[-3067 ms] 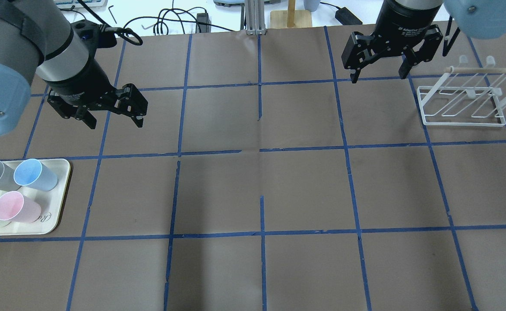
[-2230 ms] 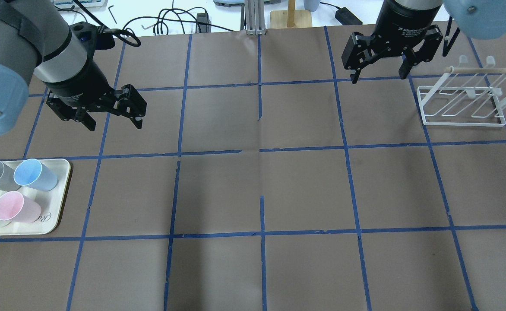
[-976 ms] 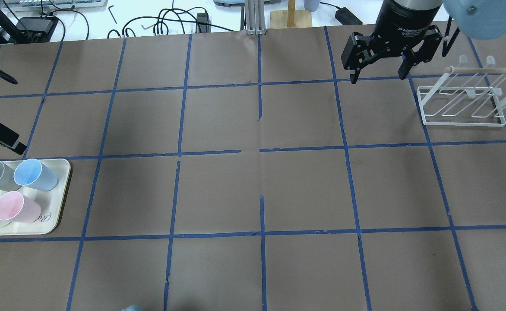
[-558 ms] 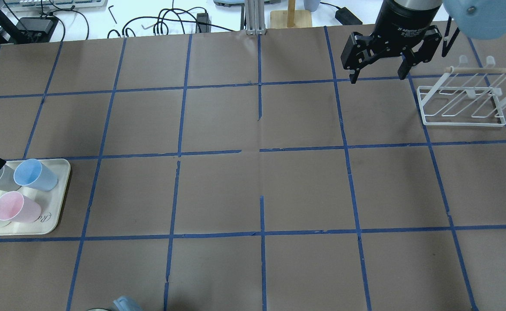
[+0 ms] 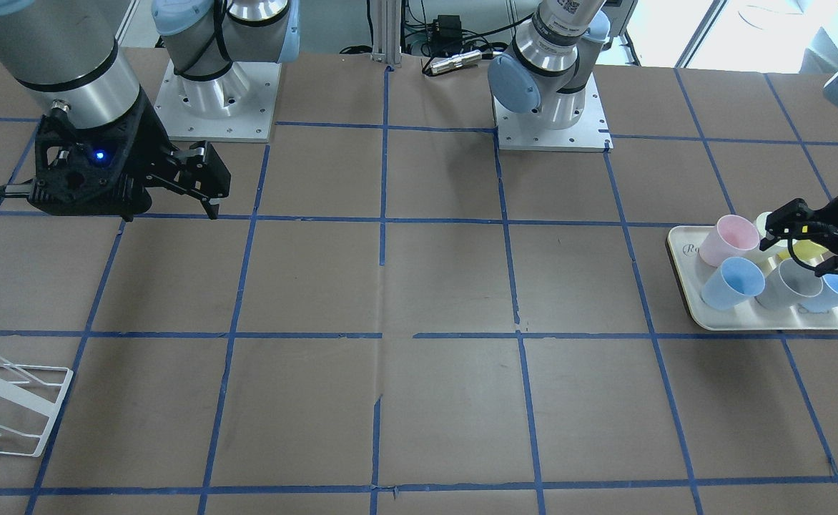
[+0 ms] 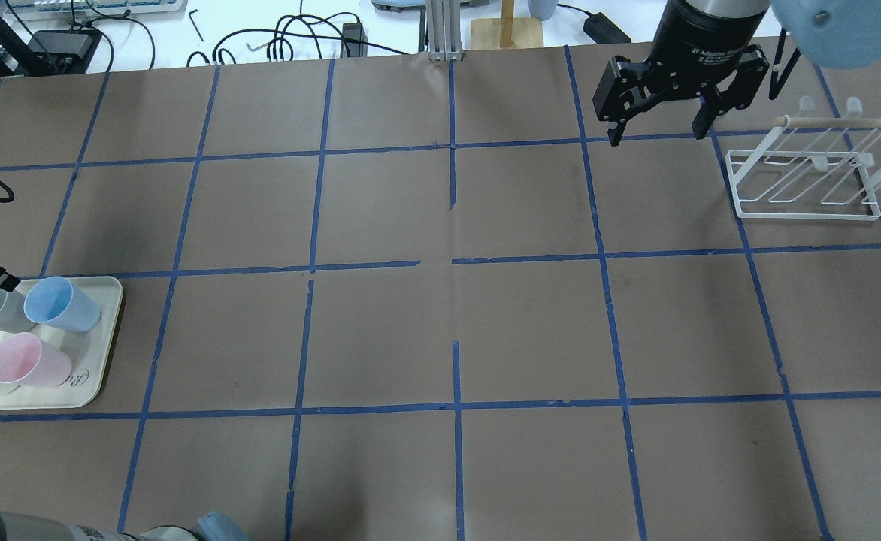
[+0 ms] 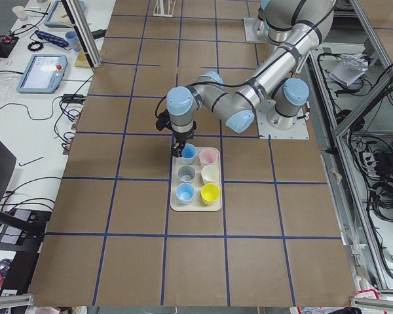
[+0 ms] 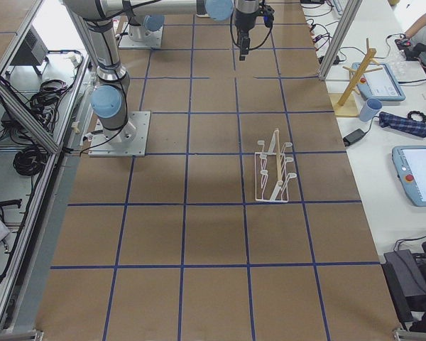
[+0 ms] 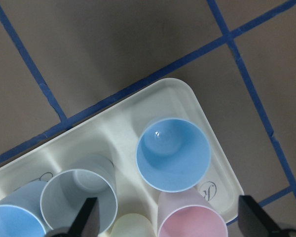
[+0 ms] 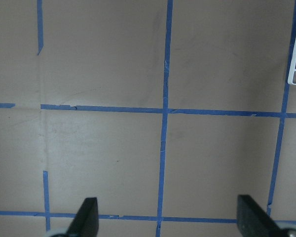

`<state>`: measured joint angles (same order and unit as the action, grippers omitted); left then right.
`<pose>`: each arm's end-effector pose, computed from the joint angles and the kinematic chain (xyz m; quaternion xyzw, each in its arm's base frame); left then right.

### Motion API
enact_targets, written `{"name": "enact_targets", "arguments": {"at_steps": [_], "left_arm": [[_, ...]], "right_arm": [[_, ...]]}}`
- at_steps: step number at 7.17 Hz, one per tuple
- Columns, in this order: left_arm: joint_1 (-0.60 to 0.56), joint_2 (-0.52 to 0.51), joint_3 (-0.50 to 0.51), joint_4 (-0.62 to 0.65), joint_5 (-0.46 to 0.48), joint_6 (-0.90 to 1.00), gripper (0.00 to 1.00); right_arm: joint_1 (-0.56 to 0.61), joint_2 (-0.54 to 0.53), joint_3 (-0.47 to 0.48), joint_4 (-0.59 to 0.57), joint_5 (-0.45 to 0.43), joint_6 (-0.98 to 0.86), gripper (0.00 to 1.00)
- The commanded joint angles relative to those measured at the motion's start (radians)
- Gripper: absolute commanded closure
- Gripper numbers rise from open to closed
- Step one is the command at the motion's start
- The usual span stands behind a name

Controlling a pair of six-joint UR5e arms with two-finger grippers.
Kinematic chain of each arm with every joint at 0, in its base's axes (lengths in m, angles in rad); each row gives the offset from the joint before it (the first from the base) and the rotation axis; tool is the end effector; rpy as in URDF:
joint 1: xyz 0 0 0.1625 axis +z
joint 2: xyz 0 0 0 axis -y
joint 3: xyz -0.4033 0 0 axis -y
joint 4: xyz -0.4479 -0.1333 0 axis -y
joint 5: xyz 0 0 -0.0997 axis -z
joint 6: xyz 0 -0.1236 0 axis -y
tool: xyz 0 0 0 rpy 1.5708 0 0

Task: Transfer IKEA cup to right arm and place on rack

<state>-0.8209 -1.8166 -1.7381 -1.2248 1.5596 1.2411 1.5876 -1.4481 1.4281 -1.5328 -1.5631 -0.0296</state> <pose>0.3101 -0.5305 0.2439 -0.2428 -0.9695 -0.0136 0.0312 0.1442 -0.5923 0.4464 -0.0232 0.9997 0.0090 0.0039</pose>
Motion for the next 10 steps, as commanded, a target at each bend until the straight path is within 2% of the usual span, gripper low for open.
{"name": "enact_targets", "arguments": {"at_steps": [1,5,7,9,10], "left_arm": [[0.0,-0.056,0.005,0.045,-0.001,0.014,0.0],[-0.018,-0.111,0.003,0.088,-0.001,0.026,0.0],[-0.021,-0.125,0.0,0.082,0.022,0.083,0.09],[-0.023,-0.144,-0.001,0.08,0.031,0.089,0.1],[-0.024,-0.153,-0.003,0.079,0.033,0.089,0.21]], "right_arm": [[0.0,0.0,0.0,0.0,0.0,0.0,0.0],[0.0,0.0,0.002,0.0,0.002,0.002,0.0],[0.0,0.0,0.002,0.0,0.002,0.002,0.0],[0.0,0.0,0.003,0.0,0.002,0.003,0.0],[0.0,0.0,0.003,0.0,0.003,0.005,0.0]]}}
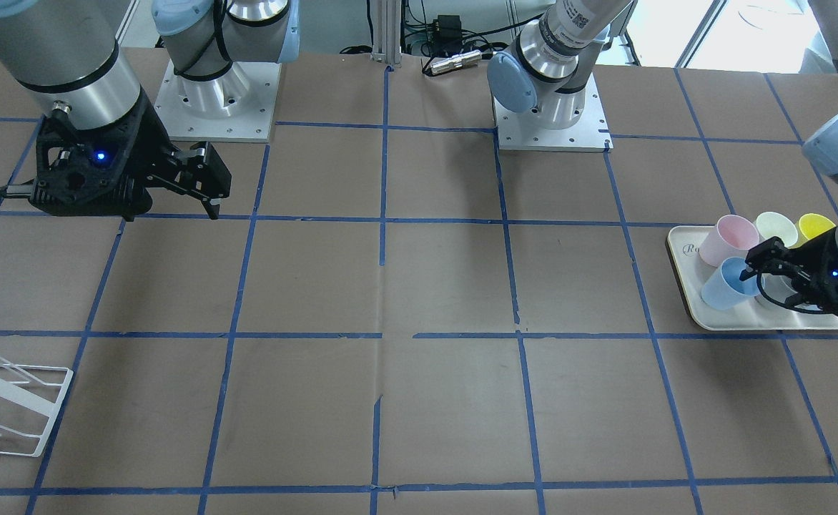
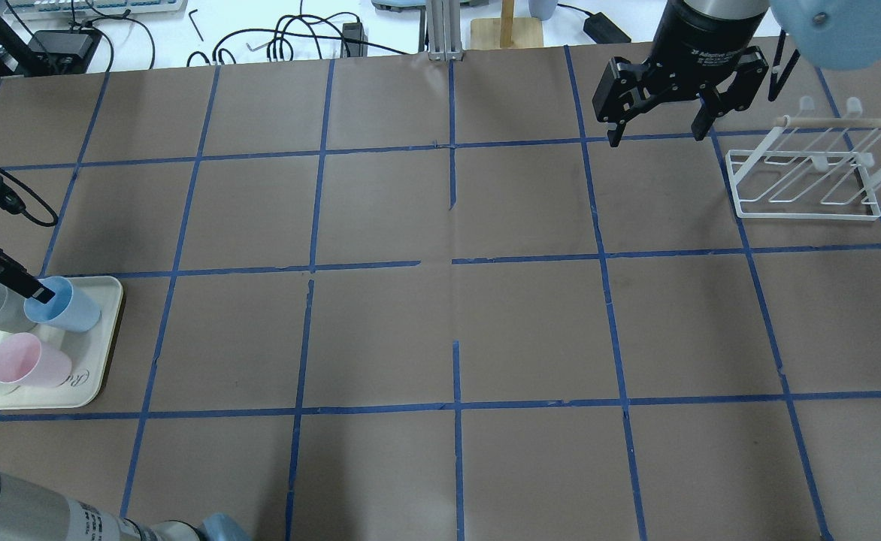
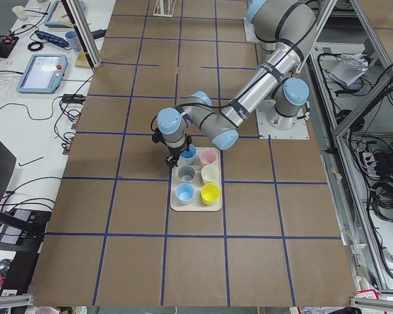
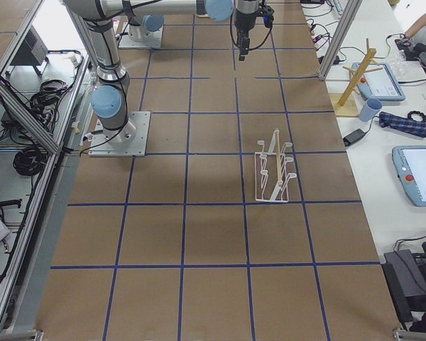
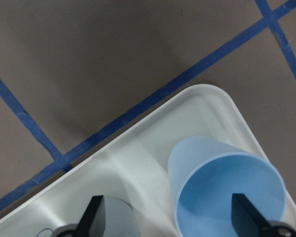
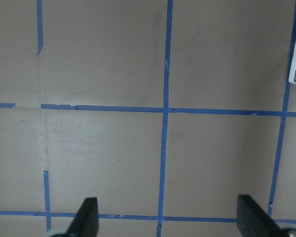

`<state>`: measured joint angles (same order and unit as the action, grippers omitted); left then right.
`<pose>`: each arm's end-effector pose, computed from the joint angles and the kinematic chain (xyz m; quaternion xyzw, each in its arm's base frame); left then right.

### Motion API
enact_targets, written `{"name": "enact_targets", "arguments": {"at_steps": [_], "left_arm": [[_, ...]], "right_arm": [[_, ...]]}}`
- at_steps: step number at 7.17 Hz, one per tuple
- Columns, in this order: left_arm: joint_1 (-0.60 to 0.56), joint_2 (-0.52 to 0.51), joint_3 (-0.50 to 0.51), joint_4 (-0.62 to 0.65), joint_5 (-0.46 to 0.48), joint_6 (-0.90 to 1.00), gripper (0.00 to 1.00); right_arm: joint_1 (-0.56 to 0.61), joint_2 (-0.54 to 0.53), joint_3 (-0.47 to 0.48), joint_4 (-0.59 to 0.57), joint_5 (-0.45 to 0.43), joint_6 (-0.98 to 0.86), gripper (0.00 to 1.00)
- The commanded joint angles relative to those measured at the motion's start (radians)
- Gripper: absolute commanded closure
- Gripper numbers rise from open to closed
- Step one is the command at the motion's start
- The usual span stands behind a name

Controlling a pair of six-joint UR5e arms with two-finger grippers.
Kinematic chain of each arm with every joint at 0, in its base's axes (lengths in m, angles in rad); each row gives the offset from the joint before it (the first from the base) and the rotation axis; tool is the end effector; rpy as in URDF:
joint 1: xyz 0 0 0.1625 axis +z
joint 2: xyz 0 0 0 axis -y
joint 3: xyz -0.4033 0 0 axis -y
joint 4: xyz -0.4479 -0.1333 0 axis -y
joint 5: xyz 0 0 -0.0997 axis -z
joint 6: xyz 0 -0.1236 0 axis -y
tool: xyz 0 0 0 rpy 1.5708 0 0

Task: Transfer IKEA cup to right arm and place on rack

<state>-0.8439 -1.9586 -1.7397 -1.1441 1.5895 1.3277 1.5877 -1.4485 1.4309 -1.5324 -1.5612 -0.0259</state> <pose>0.3112 -0.5471 0.1637 -0.2958 -0.9530 -0.0416 0.0508 0.1445 -0.5918 0.4450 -0.0213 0.9997 0.0104 0.0048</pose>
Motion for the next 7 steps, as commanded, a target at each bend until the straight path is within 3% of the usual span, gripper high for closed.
{"name": "enact_targets", "arguments": {"at_steps": [1,2,3,5,7], "left_arm": [[-0.004,-0.017,-0.001,-0.003,0.003,0.001,0.43],[-0.006,-0.02,-0.004,-0.002,0.01,0.002,0.82],[-0.007,-0.02,-0.004,-0.006,0.01,0.002,1.0],[-0.009,-0.019,0.0,-0.016,0.012,-0.001,1.0],[-0.035,0.018,0.009,-0.109,-0.029,-0.037,1.0]], "right_arm": [[0.0,0.0,0.0,0.0,0.001,0.003,0.0],[0.0,0.0,0.0,0.0,0.001,0.003,0.0],[0.0,0.0,0.0,0.0,0.0,0.004,0.0],[0.0,0.0,0.0,0.0,0.0,0.003,0.0],[0.0,0.0,0.0,0.0,-0.002,-0.003,0.0]]}}
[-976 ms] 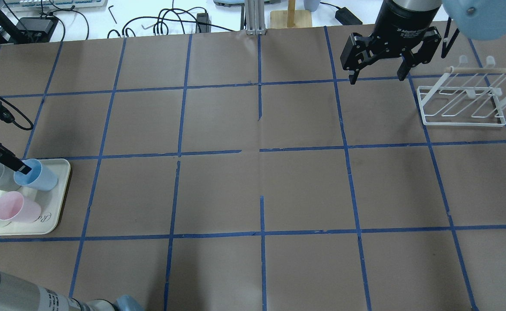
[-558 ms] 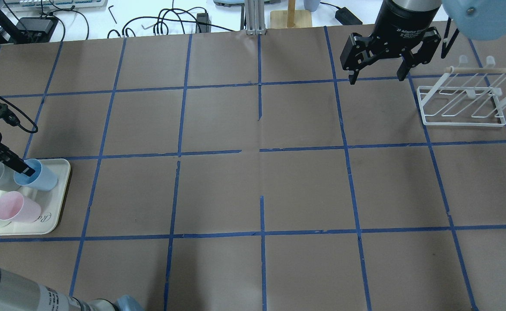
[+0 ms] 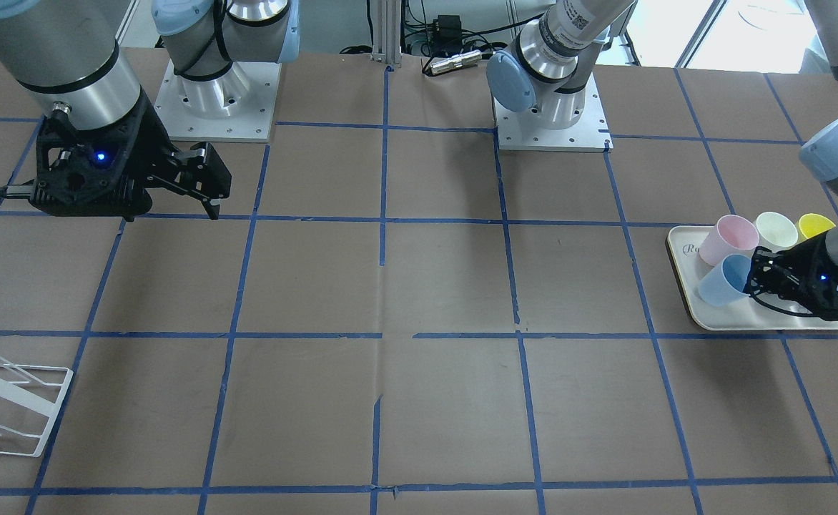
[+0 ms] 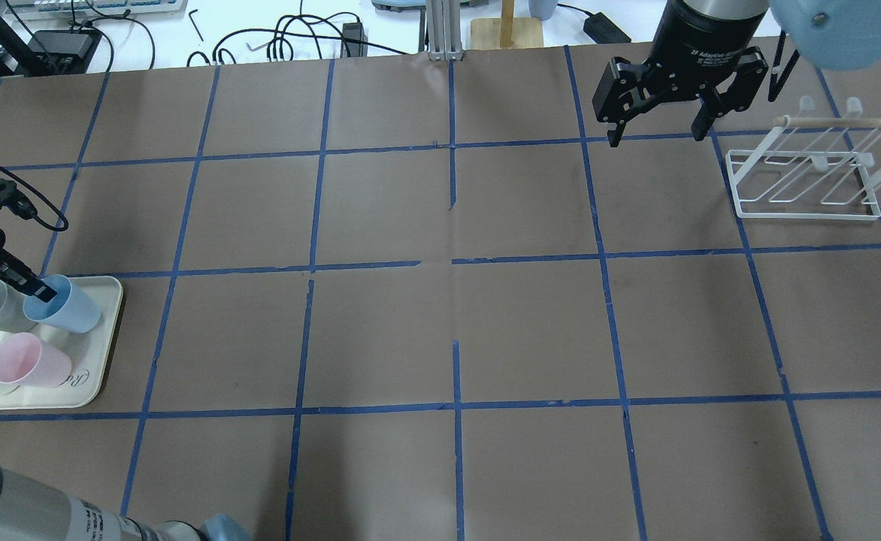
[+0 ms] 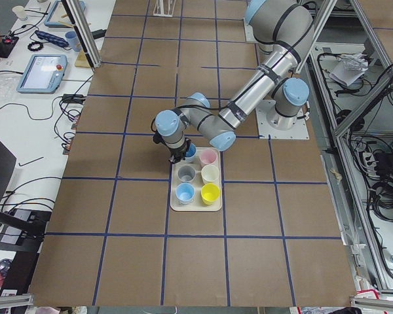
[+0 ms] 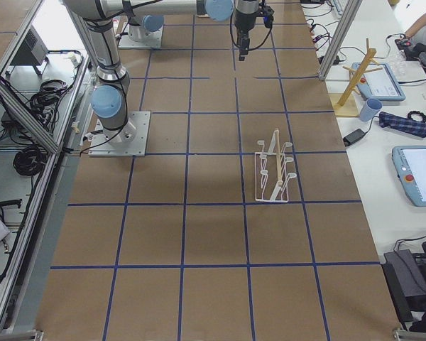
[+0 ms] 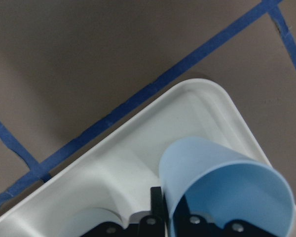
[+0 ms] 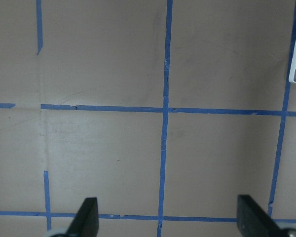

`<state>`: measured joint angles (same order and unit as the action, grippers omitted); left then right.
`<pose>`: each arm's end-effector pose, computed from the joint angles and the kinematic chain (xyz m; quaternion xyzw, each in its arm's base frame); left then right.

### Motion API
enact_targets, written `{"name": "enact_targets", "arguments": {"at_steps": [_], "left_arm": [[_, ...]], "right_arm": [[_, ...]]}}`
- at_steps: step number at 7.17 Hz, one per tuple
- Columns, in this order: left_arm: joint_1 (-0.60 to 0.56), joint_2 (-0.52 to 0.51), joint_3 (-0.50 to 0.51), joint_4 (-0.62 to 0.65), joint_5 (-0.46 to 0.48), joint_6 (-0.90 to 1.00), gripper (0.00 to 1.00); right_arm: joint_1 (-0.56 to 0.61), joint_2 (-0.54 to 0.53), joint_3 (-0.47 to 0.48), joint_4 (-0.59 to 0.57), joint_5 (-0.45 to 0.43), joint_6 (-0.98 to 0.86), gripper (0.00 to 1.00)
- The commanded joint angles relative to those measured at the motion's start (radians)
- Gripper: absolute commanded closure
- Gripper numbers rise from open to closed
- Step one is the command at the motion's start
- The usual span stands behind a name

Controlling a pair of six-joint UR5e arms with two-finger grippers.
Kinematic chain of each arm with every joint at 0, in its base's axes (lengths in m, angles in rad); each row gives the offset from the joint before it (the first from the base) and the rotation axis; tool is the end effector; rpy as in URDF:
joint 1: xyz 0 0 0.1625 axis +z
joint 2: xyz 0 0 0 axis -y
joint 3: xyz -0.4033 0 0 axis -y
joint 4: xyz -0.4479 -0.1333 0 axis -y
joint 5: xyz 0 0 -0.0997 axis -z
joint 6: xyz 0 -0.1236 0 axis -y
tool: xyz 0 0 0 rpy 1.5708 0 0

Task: Transfer IKEA cup to right arm and place on rack

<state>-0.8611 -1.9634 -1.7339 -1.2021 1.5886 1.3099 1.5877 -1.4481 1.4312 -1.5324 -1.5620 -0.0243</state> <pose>0.2979 -0.5480 0.1589 -0.2951 -0.9508 -0.0572 0.0743 0.1444 -0.5919 0.4446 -0.0206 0.9997 0.0107 0.0044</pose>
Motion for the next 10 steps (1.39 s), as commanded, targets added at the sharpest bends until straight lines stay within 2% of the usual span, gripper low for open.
{"name": "enact_targets", "arguments": {"at_steps": [1,5,7,8,9,10], "left_arm": [[-0.036,0.055,0.019,-0.145,-0.094,-0.094,1.0],[-0.094,0.113,0.218,-0.731,-0.544,-0.421,1.0],[-0.122,0.1,0.264,-0.989,-0.759,-0.437,1.0],[-0.151,0.095,0.264,-1.049,-0.801,-0.428,1.0],[-0.182,0.087,0.263,-1.155,-0.925,-0.414,1.0],[-0.217,0.084,0.252,-1.197,-1.006,-0.402,1.0]], "right_arm": [[-0.002,0.0,0.0,0.006,-0.001,-0.005,0.0],[-0.003,0.002,0.0,0.009,-0.001,-0.006,0.0],[-0.009,0.002,0.003,0.011,-0.001,-0.02,0.0],[-0.02,0.002,0.003,0.0,-0.004,-0.07,0.0],[-0.049,0.002,0.003,0.014,0.0,-0.107,0.0],[-0.067,0.0,0.003,0.011,0.008,-0.144,0.0]]}}
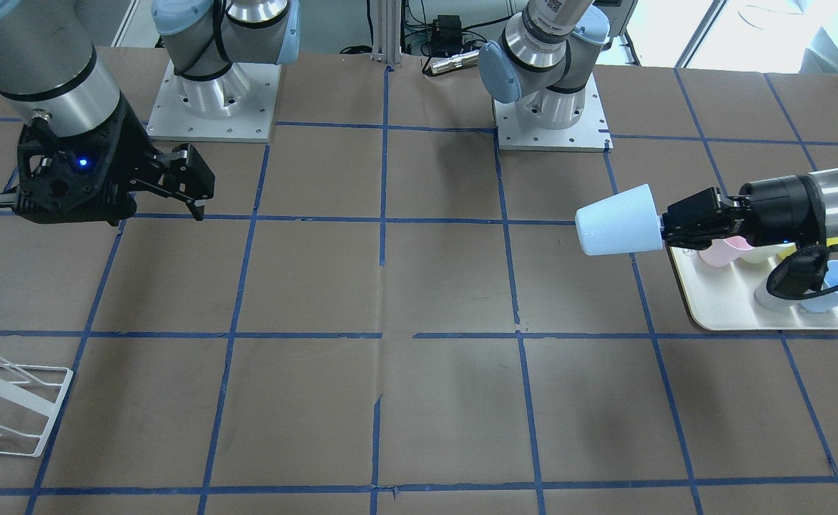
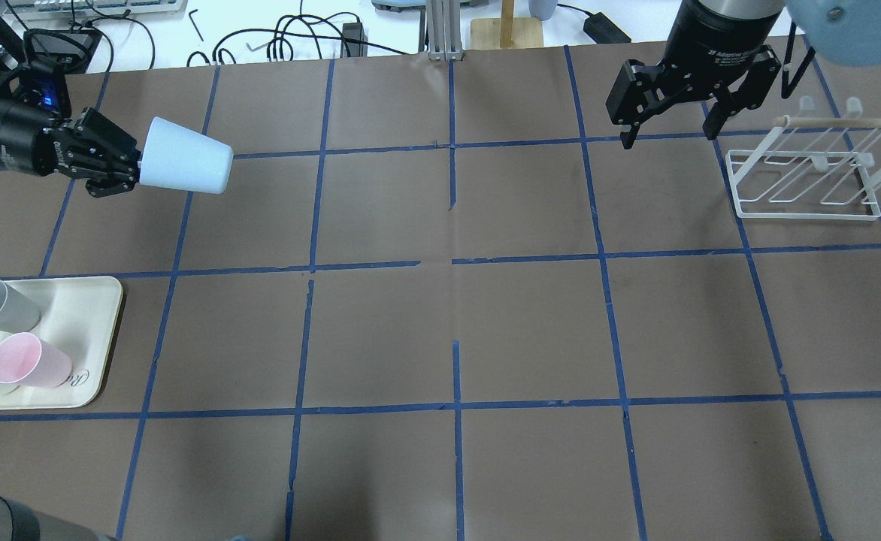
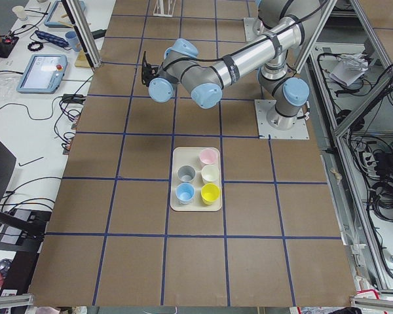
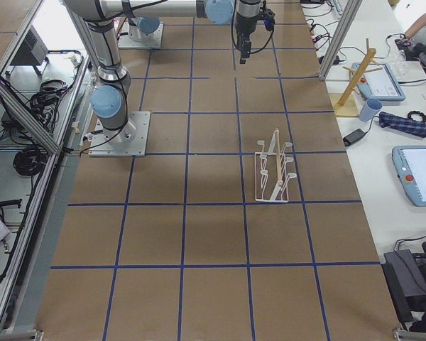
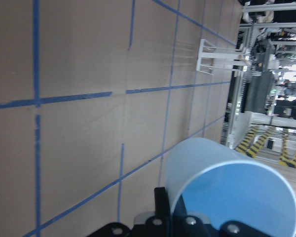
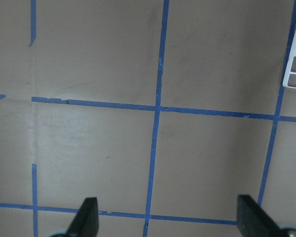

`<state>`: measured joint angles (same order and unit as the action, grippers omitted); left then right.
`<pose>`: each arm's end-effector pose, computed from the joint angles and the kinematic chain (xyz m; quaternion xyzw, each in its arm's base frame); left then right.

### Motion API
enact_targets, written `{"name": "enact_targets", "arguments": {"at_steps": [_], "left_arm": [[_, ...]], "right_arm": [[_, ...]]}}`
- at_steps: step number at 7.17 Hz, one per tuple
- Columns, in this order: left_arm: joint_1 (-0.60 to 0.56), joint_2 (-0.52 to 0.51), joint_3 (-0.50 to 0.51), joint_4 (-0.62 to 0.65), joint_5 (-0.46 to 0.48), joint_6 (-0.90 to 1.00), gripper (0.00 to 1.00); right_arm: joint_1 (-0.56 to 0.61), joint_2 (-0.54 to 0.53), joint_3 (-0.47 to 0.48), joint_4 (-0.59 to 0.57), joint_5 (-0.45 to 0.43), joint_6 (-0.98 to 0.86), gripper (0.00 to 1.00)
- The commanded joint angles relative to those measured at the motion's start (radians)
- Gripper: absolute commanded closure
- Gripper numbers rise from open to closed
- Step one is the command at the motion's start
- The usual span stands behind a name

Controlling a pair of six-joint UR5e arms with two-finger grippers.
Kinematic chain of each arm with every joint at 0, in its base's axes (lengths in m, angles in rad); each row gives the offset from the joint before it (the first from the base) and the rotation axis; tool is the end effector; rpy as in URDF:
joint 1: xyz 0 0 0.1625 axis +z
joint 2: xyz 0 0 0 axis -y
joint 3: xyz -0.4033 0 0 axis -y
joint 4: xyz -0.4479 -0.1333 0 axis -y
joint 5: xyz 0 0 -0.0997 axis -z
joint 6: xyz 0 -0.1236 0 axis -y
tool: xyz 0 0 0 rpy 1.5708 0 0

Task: Transfer IKEA cup to right arm and place on rack

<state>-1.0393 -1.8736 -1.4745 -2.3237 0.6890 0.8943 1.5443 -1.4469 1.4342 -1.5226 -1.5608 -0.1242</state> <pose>0.0824 -0.5914 0.3289 0.0490 -0.8247 -0.0681 0.5594 0.1188 -0.5963 0.4413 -0.0487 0.9986 0.0173 0.0063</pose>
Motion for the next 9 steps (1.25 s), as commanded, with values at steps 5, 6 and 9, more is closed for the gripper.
{"name": "enact_targets", "arguments": {"at_steps": [5,6,9], "left_arm": [[-0.264,-0.119,-0.014,-0.194,-0.475,0.046,1.0],[-0.309,-0.117,-0.014,-0.195,-0.5,0.058,1.0],[-0.347,-0.116,-0.018,-0.261,-0.502,0.121,1.0]], "right_arm": [[-0.03,0.0,0.0,-0.001,0.283,-0.348,0.0],[-0.032,0.005,-0.001,-0.01,0.283,-0.435,0.0],[-0.072,0.037,-0.003,-0.022,0.517,-0.75,0.0]]}}
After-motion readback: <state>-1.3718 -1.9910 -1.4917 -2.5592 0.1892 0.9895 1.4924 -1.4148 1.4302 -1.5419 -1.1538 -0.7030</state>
